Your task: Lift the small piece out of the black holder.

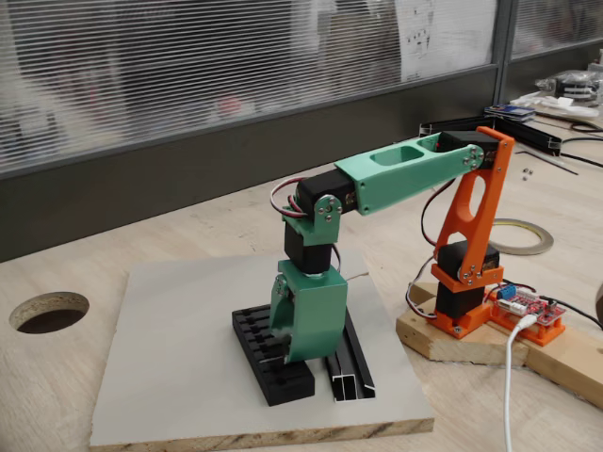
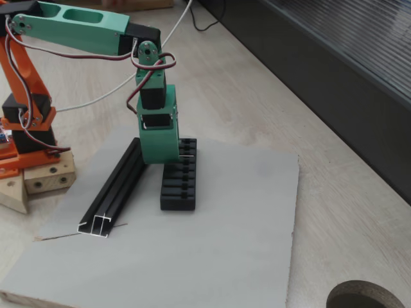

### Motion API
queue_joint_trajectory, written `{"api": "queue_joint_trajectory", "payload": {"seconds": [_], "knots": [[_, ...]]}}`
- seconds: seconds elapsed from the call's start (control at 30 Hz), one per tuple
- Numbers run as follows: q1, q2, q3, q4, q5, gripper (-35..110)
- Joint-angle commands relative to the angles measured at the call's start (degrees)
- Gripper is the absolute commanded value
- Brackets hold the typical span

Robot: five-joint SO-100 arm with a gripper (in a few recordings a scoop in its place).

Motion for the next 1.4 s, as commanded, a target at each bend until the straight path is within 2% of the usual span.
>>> {"api": "queue_joint_trajectory", "payload": {"seconds": [0.0, 0.87, 1.13, 1.37], "knots": [[-0.8, 1.8, 0.4, 0.4, 0.8, 43], [-0.8, 1.9, 0.3, 1.1, 0.7, 42], [-0.7, 1.9, 0.2, 1.1, 0.8, 27], [-0.7, 1.9, 0.3, 1.1, 1.2, 25]]}}
